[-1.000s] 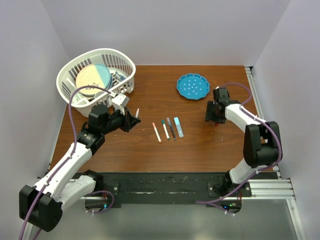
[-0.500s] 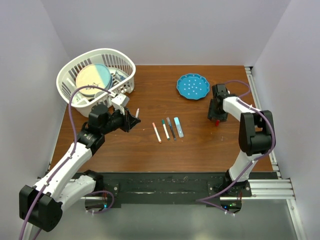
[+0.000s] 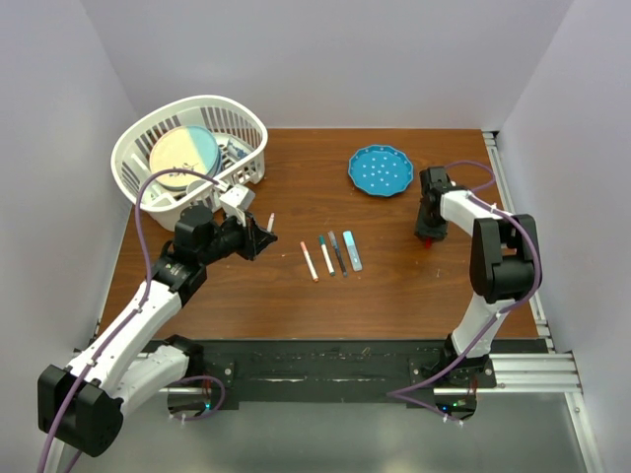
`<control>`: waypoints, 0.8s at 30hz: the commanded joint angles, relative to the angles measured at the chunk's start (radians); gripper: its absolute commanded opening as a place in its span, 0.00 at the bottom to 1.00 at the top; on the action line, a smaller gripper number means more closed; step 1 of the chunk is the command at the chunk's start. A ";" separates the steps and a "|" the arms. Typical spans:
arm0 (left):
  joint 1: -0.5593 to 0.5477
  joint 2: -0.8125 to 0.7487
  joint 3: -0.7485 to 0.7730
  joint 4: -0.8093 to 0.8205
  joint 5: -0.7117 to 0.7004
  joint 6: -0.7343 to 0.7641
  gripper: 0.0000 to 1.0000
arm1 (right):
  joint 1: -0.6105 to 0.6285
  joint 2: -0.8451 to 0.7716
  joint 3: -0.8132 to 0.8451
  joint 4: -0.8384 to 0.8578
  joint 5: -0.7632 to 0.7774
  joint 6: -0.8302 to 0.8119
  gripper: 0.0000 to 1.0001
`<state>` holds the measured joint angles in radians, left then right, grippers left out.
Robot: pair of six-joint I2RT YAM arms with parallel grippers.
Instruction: Insert the pens into the pen caps
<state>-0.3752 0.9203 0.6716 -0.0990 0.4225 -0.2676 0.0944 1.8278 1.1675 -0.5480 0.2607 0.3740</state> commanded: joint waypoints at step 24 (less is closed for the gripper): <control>-0.140 0.141 -0.127 0.607 0.335 -0.479 0.00 | 0.313 -0.570 -0.387 0.900 -0.598 0.374 0.00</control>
<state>-0.5068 1.0420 0.5987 0.2039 0.6758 -0.5694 0.3630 1.3304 0.8532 -0.0261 -0.2039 0.5575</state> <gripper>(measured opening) 0.116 0.067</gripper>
